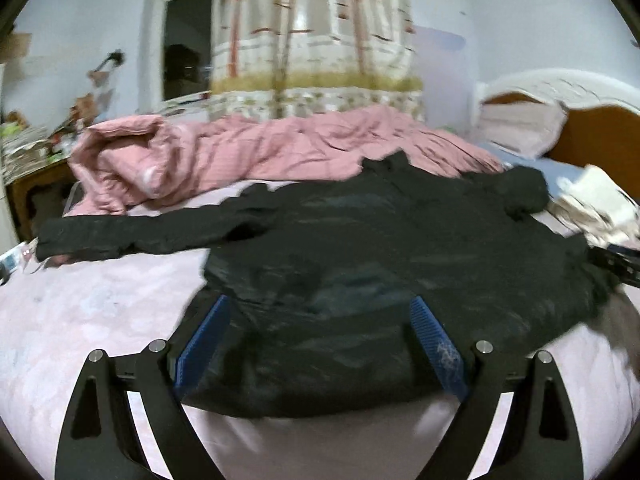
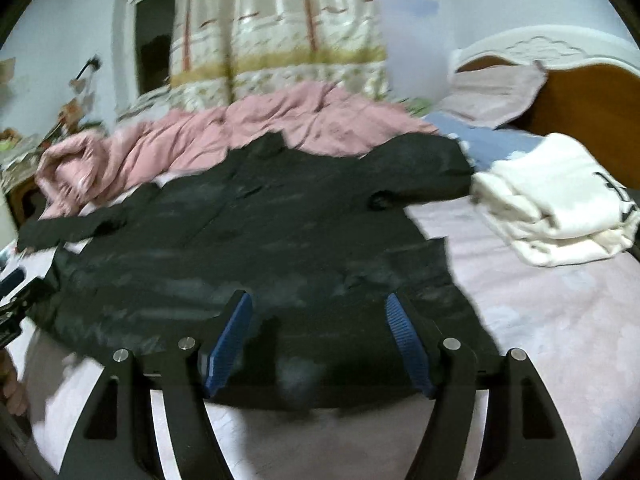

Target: Fold large clothes

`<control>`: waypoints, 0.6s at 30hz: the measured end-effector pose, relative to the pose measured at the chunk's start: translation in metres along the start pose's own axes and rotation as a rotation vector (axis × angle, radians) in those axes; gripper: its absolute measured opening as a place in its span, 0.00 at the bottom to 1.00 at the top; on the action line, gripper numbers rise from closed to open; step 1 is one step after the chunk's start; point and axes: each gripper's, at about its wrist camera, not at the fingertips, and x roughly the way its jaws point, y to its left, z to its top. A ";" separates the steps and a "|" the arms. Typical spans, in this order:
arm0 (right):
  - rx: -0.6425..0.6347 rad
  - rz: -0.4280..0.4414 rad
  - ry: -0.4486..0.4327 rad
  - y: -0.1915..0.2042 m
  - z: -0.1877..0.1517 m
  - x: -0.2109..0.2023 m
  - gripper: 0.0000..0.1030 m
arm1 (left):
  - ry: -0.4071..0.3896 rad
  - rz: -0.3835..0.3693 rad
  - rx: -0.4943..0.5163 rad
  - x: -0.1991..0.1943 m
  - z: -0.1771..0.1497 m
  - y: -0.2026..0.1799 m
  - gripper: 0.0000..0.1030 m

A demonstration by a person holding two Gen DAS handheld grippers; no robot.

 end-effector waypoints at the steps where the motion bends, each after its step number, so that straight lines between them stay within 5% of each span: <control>1: -0.003 -0.001 0.007 0.001 -0.001 0.001 0.70 | 0.007 -0.023 -0.007 -0.001 -0.003 -0.001 0.88; 8: -0.020 0.002 0.023 0.011 -0.008 0.004 0.73 | 0.074 -0.039 -0.032 0.011 -0.011 -0.004 0.88; 18: -0.154 -0.080 0.145 0.035 -0.018 0.035 0.77 | 0.263 0.084 0.013 0.047 -0.024 -0.010 0.90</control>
